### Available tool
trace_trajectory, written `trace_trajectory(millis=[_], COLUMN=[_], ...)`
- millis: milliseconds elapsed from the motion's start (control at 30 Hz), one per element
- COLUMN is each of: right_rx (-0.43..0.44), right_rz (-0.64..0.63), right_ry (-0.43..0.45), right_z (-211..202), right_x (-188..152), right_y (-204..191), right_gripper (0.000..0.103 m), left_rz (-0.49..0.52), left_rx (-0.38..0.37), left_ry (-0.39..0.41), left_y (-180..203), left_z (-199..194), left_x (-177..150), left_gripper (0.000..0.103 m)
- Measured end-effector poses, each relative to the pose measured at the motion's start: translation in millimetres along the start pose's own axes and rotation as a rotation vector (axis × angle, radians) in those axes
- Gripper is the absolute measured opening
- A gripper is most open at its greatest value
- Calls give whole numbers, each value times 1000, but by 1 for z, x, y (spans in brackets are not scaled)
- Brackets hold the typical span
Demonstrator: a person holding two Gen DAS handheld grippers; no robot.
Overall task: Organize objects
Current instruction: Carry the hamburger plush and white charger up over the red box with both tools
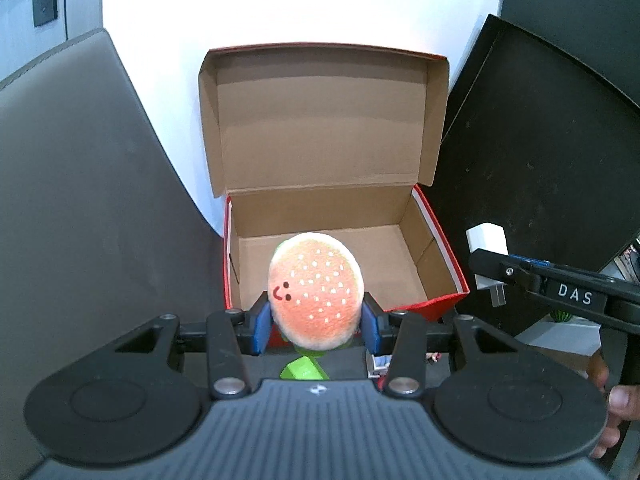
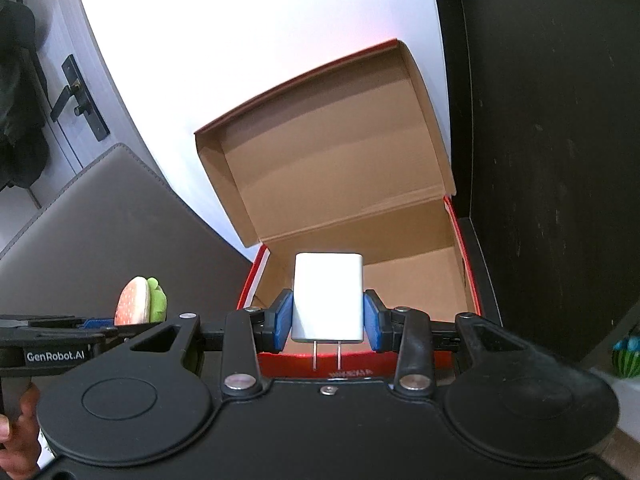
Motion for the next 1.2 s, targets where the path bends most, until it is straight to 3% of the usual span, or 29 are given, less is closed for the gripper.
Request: trace_trajectory(millis=[600, 1200], right_rx=[9, 13], right_rz=[-23, -50], right_ry=[14, -23], right_z=[23, 74], right_x=[34, 65], right_y=[3, 14], right_gripper=[37, 37], left_rz=[51, 39], left_rx=[-72, -94], left_ry=[3, -21], left_y=[0, 3], left_z=[20, 70], left_x=[24, 52], left_gripper=[44, 44])
Point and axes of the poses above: each gripper's, at about its wrist camera, not at the fingertips, and z roughly the way its jaws point, y to its right, x to its top, the point moved 6 cm from there along z, roughly the way its jaws point, and after that the axes turned 1 degree about x, right-handed, at the moved point
